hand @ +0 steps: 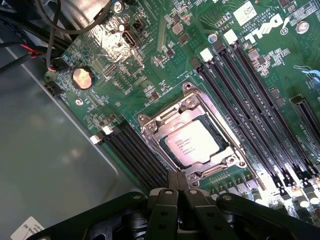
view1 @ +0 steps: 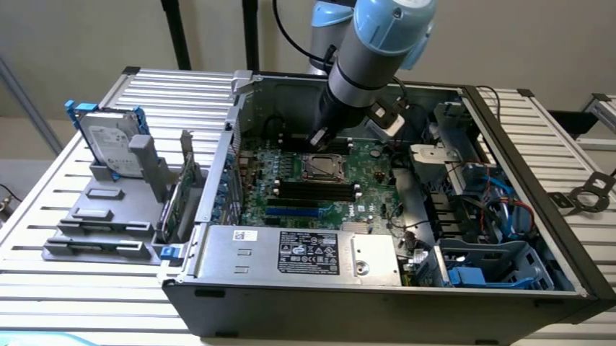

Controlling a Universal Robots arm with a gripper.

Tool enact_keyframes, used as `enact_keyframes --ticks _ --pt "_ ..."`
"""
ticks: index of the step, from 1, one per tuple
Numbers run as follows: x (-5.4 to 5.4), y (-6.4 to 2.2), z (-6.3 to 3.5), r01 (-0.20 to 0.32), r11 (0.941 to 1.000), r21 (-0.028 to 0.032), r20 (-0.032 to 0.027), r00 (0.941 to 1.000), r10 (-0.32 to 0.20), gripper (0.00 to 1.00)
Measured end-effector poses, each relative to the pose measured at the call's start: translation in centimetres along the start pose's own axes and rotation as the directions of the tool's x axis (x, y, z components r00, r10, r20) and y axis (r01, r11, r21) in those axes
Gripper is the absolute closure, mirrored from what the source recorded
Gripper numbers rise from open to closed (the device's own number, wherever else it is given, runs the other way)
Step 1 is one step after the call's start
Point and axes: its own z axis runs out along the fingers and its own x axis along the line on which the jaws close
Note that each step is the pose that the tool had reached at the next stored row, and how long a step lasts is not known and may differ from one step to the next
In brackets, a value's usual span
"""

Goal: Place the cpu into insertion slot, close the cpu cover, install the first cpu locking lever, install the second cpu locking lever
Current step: 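Install the second cpu locking lever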

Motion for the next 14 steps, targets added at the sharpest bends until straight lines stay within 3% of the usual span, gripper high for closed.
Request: enact_keyframes --ticks 10,14 --pt "-0.1 0.08 -0.08 0.0 1.0 -0.0013 -0.0007 1.0 0.0 0.89" --pt "-1.0 0.67 -0.98 0.0 1.0 -0.0011 -0.001 1.0 0.0 0.89"
